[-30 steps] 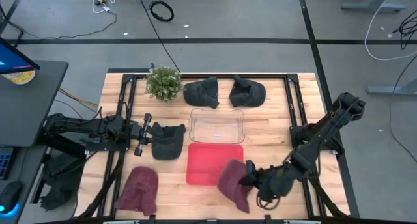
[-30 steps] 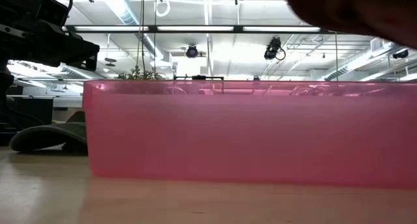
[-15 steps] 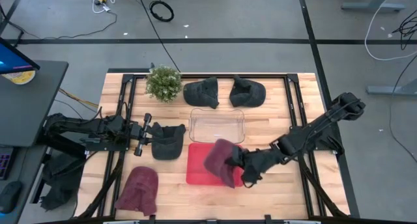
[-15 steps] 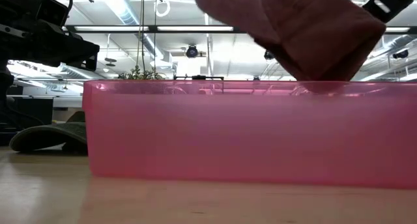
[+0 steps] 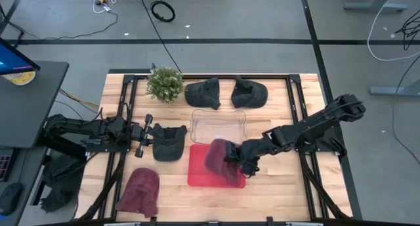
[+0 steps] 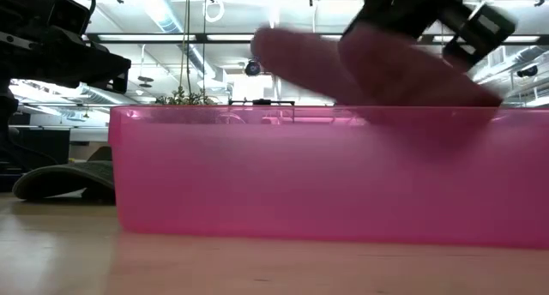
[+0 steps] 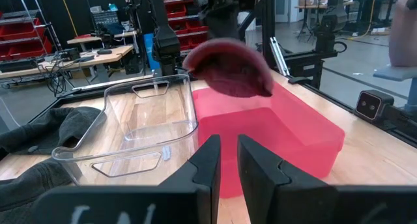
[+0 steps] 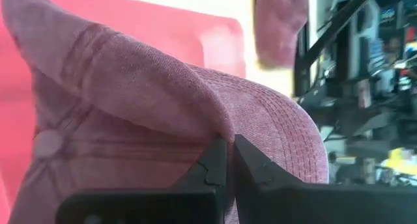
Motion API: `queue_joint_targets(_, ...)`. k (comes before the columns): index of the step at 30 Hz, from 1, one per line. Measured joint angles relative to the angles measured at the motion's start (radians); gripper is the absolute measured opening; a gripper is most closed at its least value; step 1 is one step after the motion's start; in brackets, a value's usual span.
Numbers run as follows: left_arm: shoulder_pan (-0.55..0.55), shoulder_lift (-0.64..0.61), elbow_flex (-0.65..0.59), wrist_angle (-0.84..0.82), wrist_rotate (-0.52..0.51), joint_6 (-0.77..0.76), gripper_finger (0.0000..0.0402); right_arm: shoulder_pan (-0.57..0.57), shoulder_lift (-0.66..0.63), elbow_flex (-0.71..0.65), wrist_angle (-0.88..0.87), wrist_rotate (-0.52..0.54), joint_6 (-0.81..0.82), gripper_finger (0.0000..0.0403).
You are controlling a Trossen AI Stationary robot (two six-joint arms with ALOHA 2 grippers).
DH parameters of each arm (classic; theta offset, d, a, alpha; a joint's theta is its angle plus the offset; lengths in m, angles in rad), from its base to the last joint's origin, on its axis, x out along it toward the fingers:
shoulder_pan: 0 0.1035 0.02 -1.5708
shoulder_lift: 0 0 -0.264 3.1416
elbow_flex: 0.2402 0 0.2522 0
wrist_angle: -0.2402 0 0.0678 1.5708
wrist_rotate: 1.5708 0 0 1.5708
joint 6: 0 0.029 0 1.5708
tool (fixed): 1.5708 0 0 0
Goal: Pick & Place hat
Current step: Put the right red cap into the pink bin
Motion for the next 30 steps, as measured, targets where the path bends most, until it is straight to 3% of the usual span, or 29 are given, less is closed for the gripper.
queue_joint_targets(7, 0.0, 0.0, 0.0, 0.002, 0.001, 0.0, 0.0055, -0.073, 0.081, 0.0, 0.01, -0.135, -0.007, 0.0005)
queue_joint_targets(30, 0.0, 0.0, 0.0, 0.004, 0.001, 0.0, 0.0055, -0.068, 0.145, 0.0, 0.148, -0.278, -0.009, 0.0005)
